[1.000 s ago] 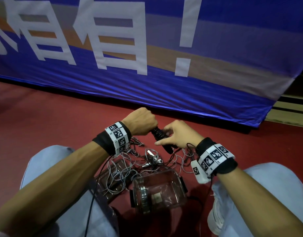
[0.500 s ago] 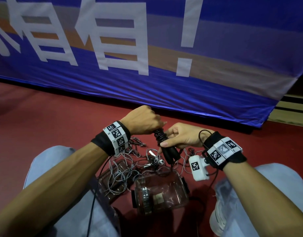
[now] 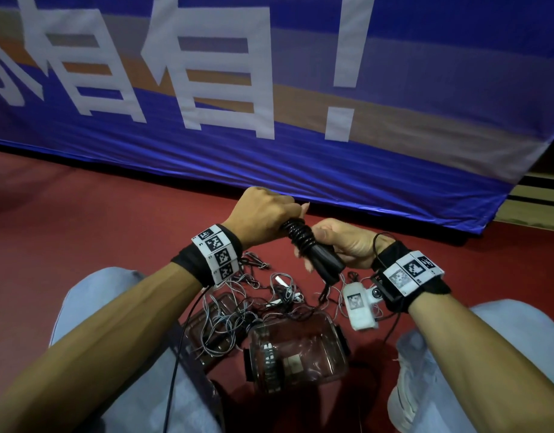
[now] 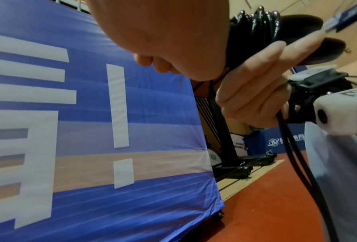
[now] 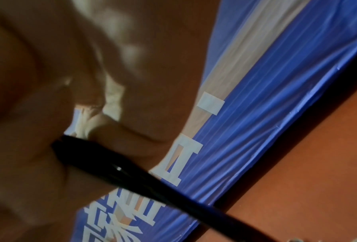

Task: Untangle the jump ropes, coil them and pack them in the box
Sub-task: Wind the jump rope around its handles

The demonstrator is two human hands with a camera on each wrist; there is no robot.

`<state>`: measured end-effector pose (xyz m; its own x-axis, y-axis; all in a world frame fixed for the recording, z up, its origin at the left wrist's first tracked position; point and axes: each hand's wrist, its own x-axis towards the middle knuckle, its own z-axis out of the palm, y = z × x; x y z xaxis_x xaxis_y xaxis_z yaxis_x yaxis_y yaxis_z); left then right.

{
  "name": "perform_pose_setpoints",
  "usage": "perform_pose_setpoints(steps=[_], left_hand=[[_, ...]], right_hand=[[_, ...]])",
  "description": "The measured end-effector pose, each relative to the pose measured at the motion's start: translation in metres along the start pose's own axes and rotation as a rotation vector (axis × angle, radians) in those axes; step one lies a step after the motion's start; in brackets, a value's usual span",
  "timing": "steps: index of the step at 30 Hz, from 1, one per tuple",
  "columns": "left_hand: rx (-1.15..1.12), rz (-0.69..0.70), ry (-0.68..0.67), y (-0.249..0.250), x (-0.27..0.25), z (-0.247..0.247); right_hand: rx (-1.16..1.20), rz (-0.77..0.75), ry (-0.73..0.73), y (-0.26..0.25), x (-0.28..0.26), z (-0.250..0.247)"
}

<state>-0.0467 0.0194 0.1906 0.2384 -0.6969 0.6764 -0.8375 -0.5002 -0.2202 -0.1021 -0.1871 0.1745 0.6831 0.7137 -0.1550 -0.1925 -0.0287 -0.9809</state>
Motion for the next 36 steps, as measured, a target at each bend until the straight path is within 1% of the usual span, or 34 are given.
perform_pose_setpoints(steps=[3, 5, 8, 11, 13, 15, 17, 19, 21, 24, 27, 29, 32, 34, 36], left_hand=[[-0.033, -0.155, 0.067, 0.003, 0.001, -0.002], [-0.067, -0.268, 0.093, 0.006, 0.003, -0.002], [-0.121, -0.423, 0.093, 0.011, 0.006, -0.002], [-0.178, -0.595, 0.012, 0.017, 0.007, -0.002], [-0.213, -0.731, -0.101, 0.020, 0.010, -0.003], [-0.274, -0.857, -0.180, 0.021, 0.012, -0.004], [-0.345, -0.957, -0.207, 0.022, 0.013, -0.003], [-0.375, -1.038, -0.231, 0.022, 0.012, 0.000], [-0.357, -1.076, -0.275, 0.019, 0.010, 0.004], [-0.249, -1.088, -0.375, 0.010, 0.006, 0.010], [-0.132, -1.081, -0.504, 0.004, 0.003, 0.015], [-0.057, -1.052, -0.578, 0.005, 0.002, 0.017], [0.051, -1.015, -0.680, 0.008, 0.001, 0.019], [0.094, -0.996, -0.737, 0.009, 0.001, 0.019], [0.106, -0.972, -0.785, 0.011, 0.002, 0.021]], right_hand=[[0.061, -0.079, 0.089, 0.003, 0.004, 0.000], [0.215, -0.134, 0.126, 0.004, 0.005, 0.003], [0.373, -0.190, 0.080, 0.000, 0.002, 0.011], [0.397, -0.214, 0.128, 0.001, 0.002, 0.013], [0.454, -0.247, 0.149, 0.003, 0.008, 0.013], [0.559, -0.233, 0.227, 0.004, 0.015, 0.013], [0.665, -0.207, 0.280, 0.002, 0.020, 0.019], [0.687, -0.220, 0.314, 0.003, 0.025, 0.022], [0.652, -0.216, 0.345, 0.006, 0.028, 0.024], [0.549, -0.159, 0.406, 0.008, 0.032, 0.020], [0.342, -0.066, 0.535, 0.010, 0.036, 0.018], [0.181, 0.007, 0.616, 0.011, 0.037, 0.018], [-0.038, 0.087, 0.667, 0.011, 0.032, 0.018], [-0.182, 0.103, 0.684, 0.012, 0.027, 0.017], [-0.249, 0.097, 0.690, 0.014, 0.024, 0.016]])
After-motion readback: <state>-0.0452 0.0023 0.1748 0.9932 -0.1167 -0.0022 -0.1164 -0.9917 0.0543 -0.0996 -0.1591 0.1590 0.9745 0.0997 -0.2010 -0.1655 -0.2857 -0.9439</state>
